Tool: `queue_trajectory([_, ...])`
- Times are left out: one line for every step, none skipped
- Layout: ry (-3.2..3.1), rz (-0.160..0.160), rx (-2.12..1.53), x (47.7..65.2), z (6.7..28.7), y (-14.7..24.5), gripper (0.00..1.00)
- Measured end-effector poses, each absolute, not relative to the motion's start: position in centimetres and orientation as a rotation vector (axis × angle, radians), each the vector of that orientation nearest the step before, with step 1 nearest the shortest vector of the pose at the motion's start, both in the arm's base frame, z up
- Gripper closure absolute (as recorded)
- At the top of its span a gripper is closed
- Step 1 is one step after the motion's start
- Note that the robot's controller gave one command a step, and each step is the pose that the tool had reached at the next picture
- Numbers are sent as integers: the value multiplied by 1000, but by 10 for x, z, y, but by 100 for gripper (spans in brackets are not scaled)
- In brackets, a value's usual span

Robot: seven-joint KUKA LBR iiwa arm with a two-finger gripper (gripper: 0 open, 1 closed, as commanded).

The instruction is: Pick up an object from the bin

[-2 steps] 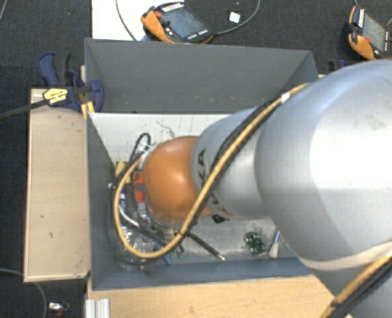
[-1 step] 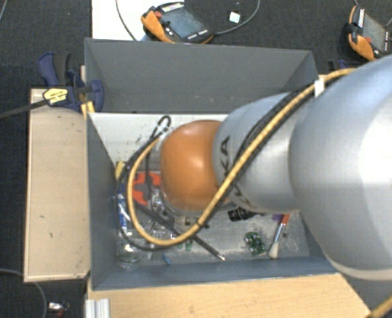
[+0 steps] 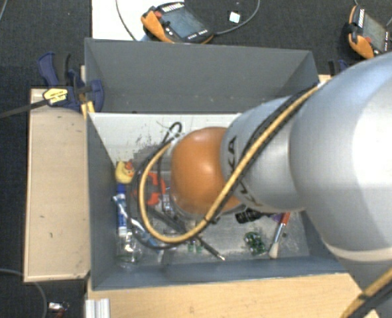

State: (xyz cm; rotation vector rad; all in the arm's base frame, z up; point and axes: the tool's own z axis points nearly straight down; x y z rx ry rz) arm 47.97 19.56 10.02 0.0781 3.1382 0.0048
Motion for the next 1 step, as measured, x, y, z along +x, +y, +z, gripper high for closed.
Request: queue_trajectory([3122,8,272,478,70,187,0])
